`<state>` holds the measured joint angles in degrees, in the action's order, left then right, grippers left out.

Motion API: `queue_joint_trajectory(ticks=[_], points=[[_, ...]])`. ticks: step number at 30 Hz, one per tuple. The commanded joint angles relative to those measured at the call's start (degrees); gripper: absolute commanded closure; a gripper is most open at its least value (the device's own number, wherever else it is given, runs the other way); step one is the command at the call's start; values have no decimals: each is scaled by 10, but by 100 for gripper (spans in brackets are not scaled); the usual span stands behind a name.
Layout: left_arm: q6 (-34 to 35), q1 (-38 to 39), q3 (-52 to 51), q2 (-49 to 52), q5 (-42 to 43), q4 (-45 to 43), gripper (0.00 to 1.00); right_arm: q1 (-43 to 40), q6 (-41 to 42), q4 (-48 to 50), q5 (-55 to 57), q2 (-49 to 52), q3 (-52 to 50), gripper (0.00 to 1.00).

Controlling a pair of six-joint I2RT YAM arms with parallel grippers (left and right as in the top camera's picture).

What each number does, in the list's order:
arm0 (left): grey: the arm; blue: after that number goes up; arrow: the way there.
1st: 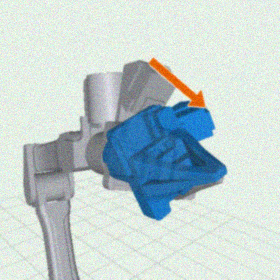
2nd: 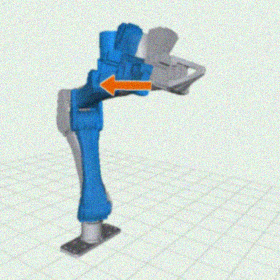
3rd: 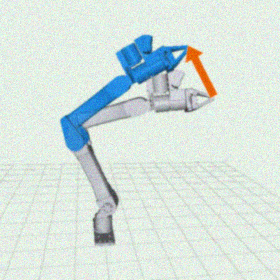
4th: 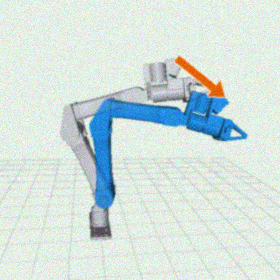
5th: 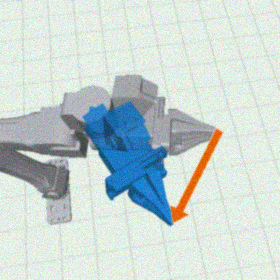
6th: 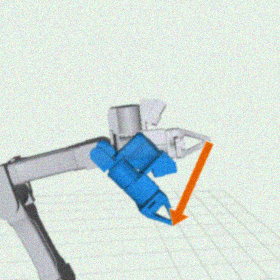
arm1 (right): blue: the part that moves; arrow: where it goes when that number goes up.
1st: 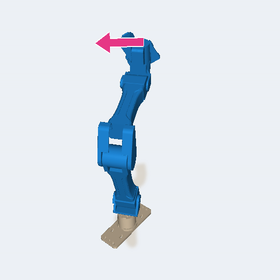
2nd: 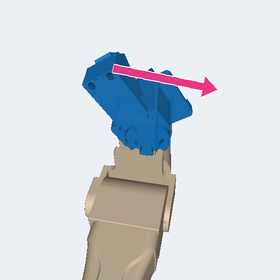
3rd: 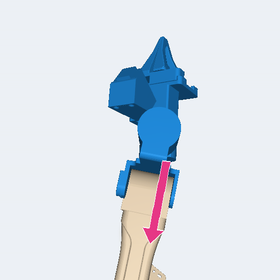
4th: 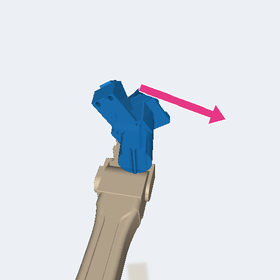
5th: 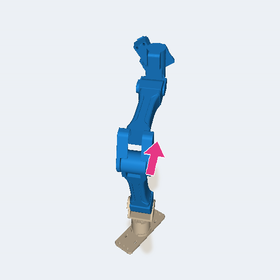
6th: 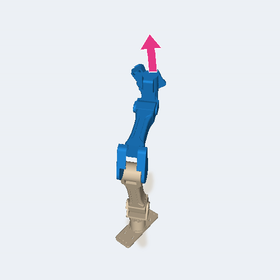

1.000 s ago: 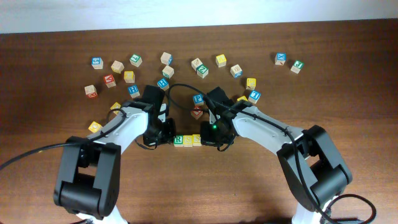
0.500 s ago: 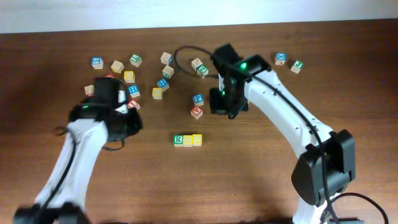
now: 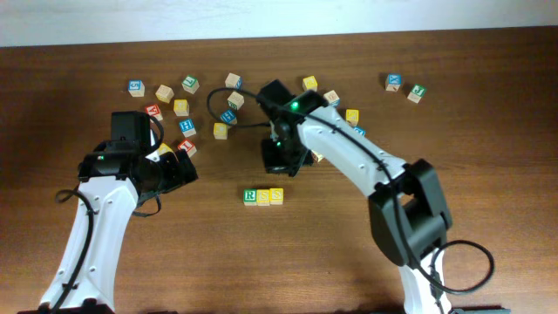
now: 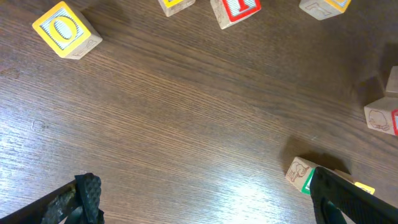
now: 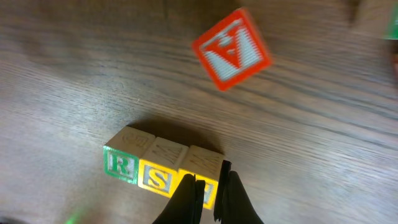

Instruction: Spell out RSS

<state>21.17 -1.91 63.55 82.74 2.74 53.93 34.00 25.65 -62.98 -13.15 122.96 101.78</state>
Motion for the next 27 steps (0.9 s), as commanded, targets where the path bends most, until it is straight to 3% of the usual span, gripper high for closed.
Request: queue_joint_trajectory(ticks=[1,27], points=[[13,-2,2,3,-11,6,1,14,26,0,3,31,-5,96],[13,-2,2,3,-11,13,1,36,53,-27,-2,50,-7,96]])
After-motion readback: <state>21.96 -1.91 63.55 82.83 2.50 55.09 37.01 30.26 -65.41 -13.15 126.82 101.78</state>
